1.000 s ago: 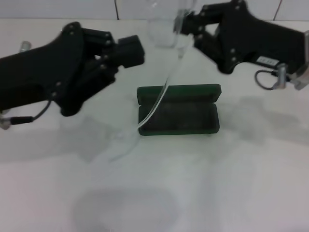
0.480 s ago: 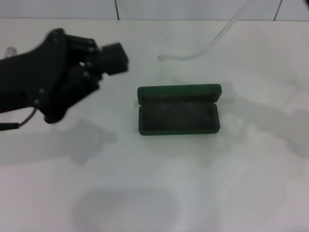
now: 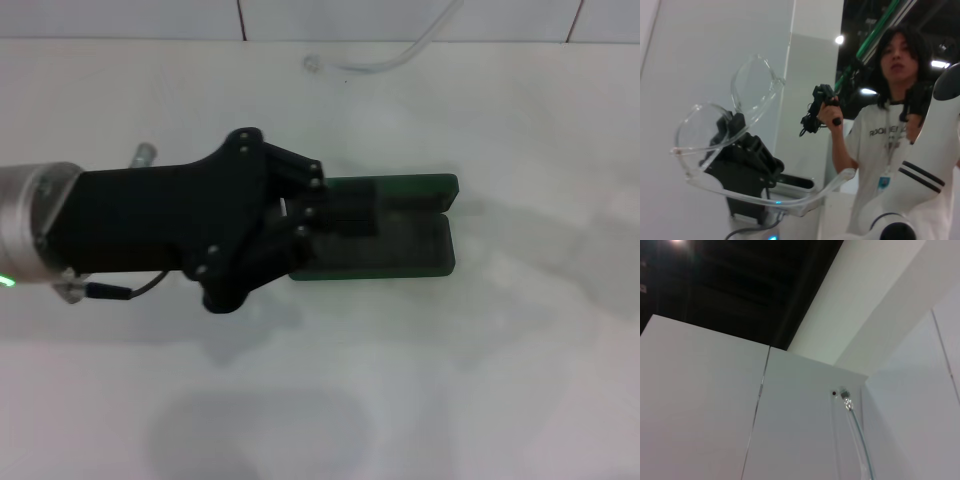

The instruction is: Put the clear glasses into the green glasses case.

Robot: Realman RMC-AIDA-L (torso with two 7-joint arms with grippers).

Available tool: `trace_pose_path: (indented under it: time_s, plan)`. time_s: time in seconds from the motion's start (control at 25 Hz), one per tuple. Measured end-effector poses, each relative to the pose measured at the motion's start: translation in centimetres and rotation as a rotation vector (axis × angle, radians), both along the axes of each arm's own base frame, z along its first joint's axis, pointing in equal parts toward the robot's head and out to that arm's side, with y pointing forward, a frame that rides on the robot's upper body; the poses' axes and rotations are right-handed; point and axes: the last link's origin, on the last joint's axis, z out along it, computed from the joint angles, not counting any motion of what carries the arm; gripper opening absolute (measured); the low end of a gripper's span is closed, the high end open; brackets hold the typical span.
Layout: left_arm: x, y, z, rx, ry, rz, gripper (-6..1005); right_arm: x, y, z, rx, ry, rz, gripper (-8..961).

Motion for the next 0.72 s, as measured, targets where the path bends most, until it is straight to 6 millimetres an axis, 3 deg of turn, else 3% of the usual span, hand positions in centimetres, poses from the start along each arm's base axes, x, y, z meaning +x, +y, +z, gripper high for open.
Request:
trace_pose_path:
  time_s: [0.4, 0.72]
  plan:
    - [1.4, 0.8, -0.5, -0.002, -0.059, -0.029, 44, -1.8, 0.3, -4.3, -0.130, -0.054, 0.041, 53]
    - [1.3, 1.0, 0.2, 0.038, -0.092, -0.024, 44, -1.7, -0.2, -5.6, -0.175, -0.095, 0.040, 53]
